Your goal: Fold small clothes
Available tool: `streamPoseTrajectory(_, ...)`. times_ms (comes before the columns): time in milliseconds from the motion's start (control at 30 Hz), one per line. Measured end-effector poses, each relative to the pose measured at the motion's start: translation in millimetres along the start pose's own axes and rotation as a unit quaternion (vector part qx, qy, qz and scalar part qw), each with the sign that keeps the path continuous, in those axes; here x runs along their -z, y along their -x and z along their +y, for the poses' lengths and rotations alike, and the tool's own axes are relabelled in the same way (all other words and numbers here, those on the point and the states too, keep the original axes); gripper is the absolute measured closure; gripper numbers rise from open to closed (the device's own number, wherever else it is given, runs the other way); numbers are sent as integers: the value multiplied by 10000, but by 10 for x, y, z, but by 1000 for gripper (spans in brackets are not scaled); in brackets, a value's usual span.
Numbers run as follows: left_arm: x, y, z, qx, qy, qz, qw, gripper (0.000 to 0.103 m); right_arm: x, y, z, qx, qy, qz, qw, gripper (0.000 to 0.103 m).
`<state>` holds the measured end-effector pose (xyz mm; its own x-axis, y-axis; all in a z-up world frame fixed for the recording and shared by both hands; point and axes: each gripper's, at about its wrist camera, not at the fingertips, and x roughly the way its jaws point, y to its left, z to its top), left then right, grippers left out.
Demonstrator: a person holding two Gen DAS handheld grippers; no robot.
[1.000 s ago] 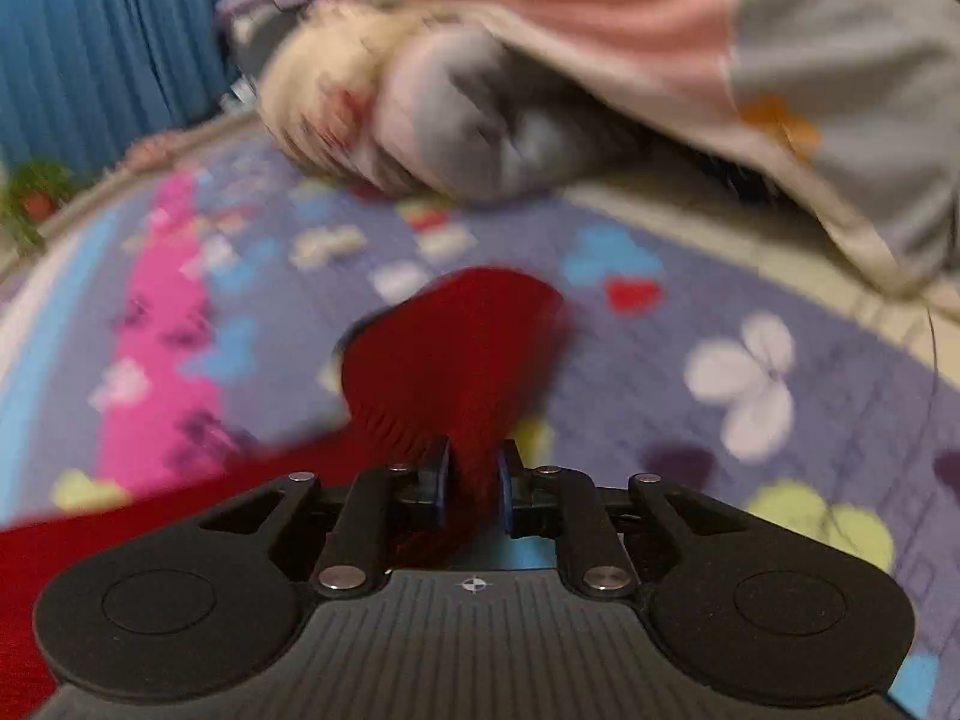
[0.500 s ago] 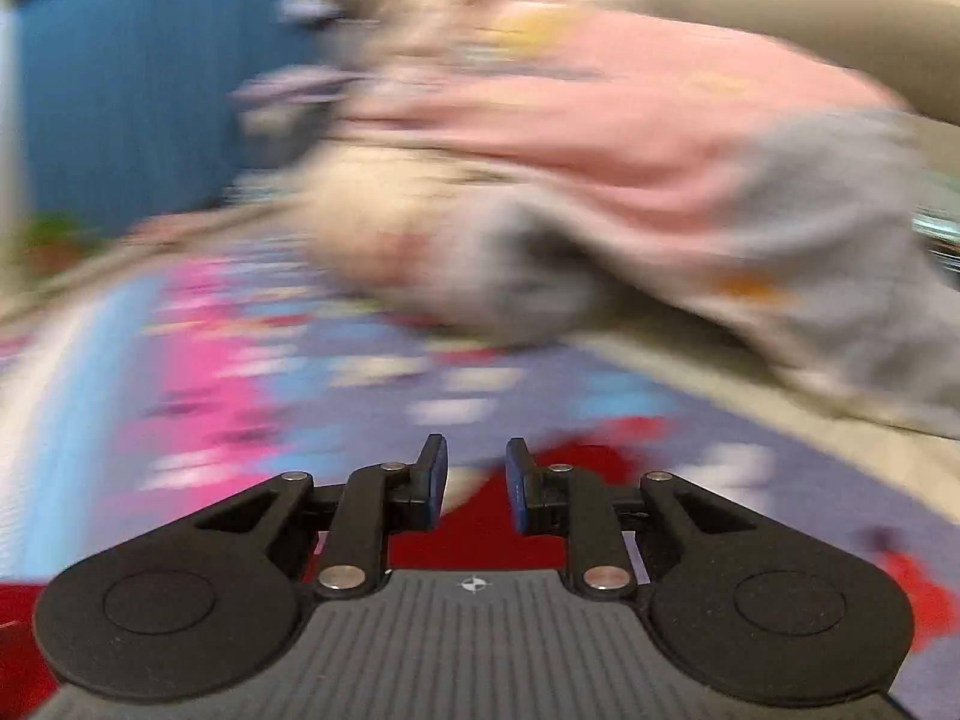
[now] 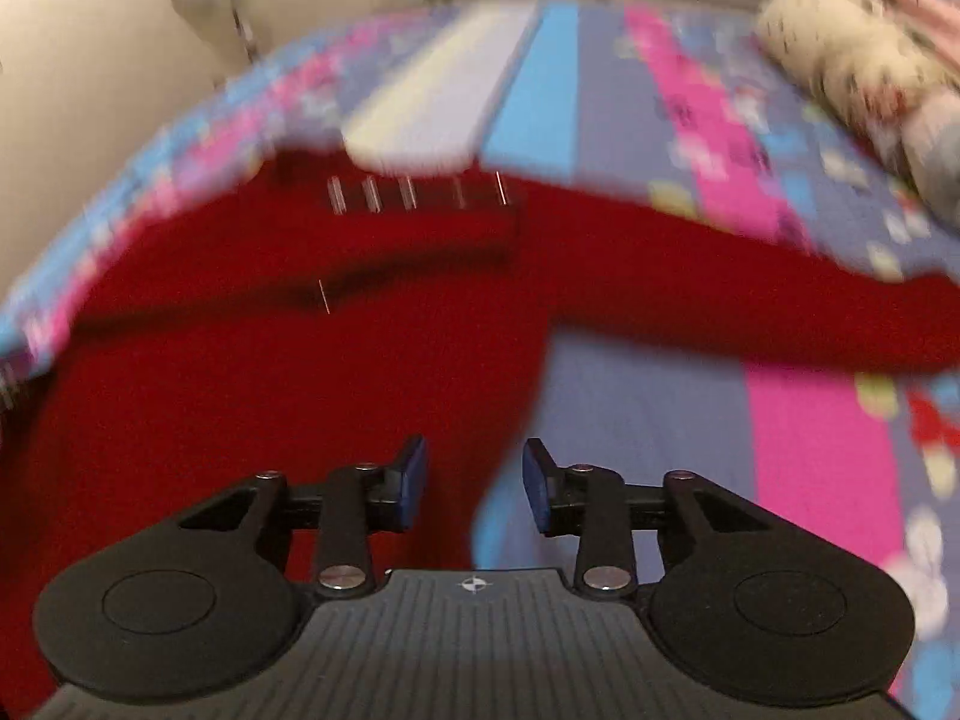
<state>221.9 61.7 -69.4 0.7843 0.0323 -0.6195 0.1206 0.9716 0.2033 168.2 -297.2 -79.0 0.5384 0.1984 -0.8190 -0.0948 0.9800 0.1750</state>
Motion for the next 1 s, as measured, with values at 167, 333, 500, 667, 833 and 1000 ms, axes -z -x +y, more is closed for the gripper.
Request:
streamPoseTrajectory(167,-33,83,38,-70,185,-54,9998,45,255,126,-180,-304,-737,-75,9968,63)
streamPoseTrajectory(333,-21,288,44,-48,255,-180,9995,45,322,82,-399,31,-991,-122,9950,62)
streamPoseTrajectory(500,74,454,47,-52,74,-248,9997,45,419,64,-21,-530,-191,-295,9980,63)
streamPoseTrajectory(667,157,507,174,-99,94,-202,9997,45,439,61,-66,-755,-623,-338,9946,65)
streamPoseTrajectory(833,206,541,291,-136,122,-202,9996,45,379,60,-327,-1246,-1423,-370,9813,62)
streamPoseTrajectory(1000,212,528,311,-133,103,-172,9997,45,434,-113,-226,-1295,-1270,-56,9834,61)
